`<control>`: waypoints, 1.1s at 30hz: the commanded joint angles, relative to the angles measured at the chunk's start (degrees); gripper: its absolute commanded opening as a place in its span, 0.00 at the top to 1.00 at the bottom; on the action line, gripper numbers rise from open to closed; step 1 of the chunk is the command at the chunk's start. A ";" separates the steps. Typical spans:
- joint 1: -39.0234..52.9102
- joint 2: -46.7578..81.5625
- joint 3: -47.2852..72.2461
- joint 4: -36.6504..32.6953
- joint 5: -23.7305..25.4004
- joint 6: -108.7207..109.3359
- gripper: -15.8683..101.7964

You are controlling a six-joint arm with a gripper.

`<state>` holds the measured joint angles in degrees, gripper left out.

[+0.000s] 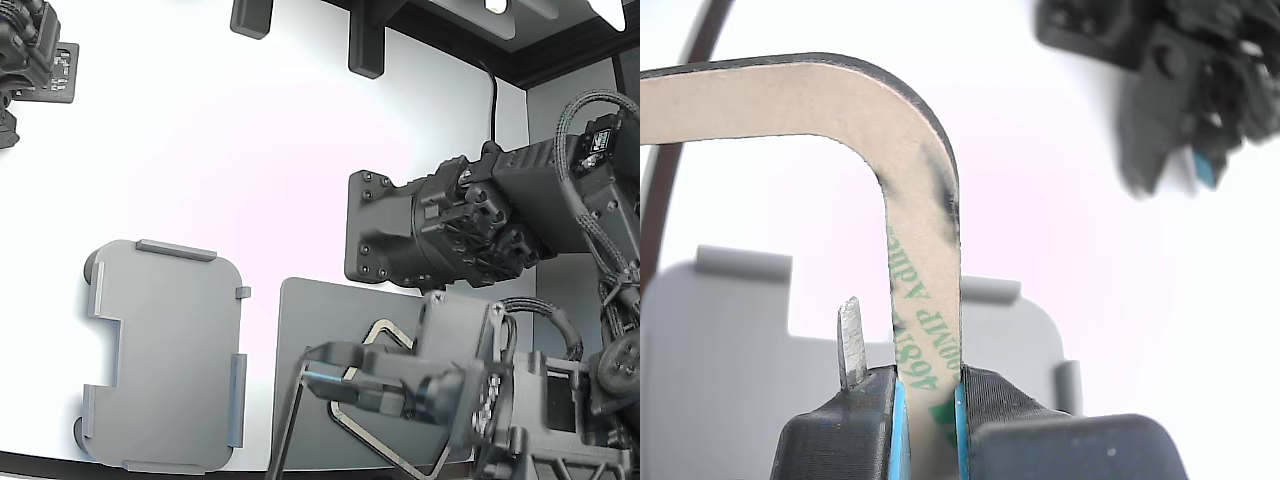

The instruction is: Move top rectangular frame to the holder.

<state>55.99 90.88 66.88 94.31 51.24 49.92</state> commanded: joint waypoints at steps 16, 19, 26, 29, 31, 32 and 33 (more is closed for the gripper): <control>-14.68 12.30 17.67 -0.70 -14.50 72.25 0.97; -18.19 13.71 18.46 -0.88 -18.37 68.20 0.97; -18.19 8.88 15.82 -0.26 -20.92 65.48 0.97; -18.19 4.13 10.99 0.44 -24.17 66.01 0.97; -18.19 2.81 11.16 -1.41 -25.05 66.09 0.97; -18.37 2.29 11.51 -2.37 -25.93 65.92 0.97; -18.72 1.85 12.30 -3.43 -26.98 66.88 0.97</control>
<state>38.23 92.29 79.37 92.64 25.58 116.02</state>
